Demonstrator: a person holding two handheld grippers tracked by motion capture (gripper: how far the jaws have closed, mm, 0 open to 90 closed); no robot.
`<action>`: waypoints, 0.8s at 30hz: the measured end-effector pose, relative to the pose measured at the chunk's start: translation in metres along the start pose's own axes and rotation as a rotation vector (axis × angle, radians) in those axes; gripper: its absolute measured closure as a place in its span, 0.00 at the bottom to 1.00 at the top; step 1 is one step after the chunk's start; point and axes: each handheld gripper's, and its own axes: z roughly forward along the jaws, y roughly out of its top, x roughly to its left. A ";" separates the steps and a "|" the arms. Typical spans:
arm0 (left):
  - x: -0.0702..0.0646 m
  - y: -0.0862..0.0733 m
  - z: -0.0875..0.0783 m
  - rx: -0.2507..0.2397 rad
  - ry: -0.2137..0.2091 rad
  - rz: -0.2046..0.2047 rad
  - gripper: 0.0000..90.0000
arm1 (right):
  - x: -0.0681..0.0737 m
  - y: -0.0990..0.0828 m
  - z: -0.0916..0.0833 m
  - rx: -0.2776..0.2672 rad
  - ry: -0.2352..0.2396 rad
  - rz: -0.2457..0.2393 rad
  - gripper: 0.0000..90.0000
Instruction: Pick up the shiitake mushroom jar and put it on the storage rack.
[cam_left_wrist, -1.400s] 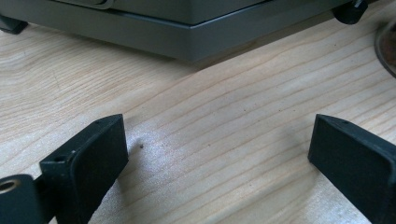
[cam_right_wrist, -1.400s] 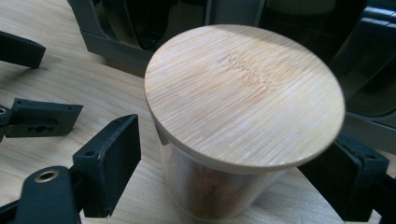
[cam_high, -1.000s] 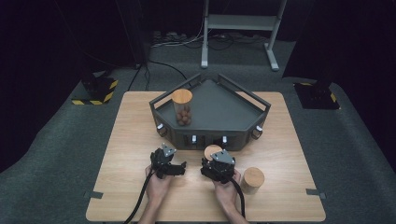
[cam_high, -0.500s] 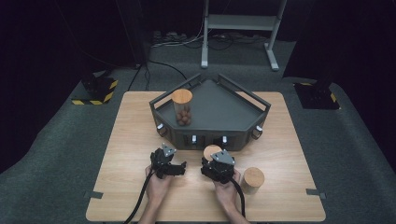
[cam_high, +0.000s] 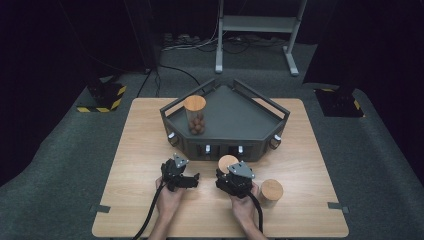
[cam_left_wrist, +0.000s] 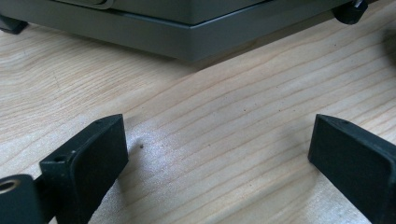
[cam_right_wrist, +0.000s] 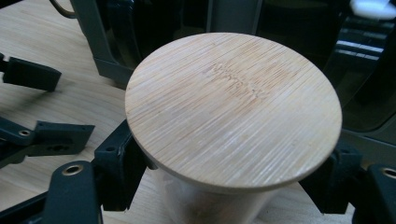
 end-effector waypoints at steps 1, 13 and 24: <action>0.000 0.000 0.000 0.000 0.000 0.000 0.05 | 0.000 0.001 -0.001 -0.002 0.002 0.000 0.28; 0.000 0.000 0.000 0.001 0.000 0.001 0.05 | 0.003 0.019 -0.021 -0.024 0.049 -0.016 0.28; 0.000 0.000 0.000 0.002 0.000 0.003 0.05 | -0.002 0.032 -0.031 -0.025 0.061 -0.029 0.28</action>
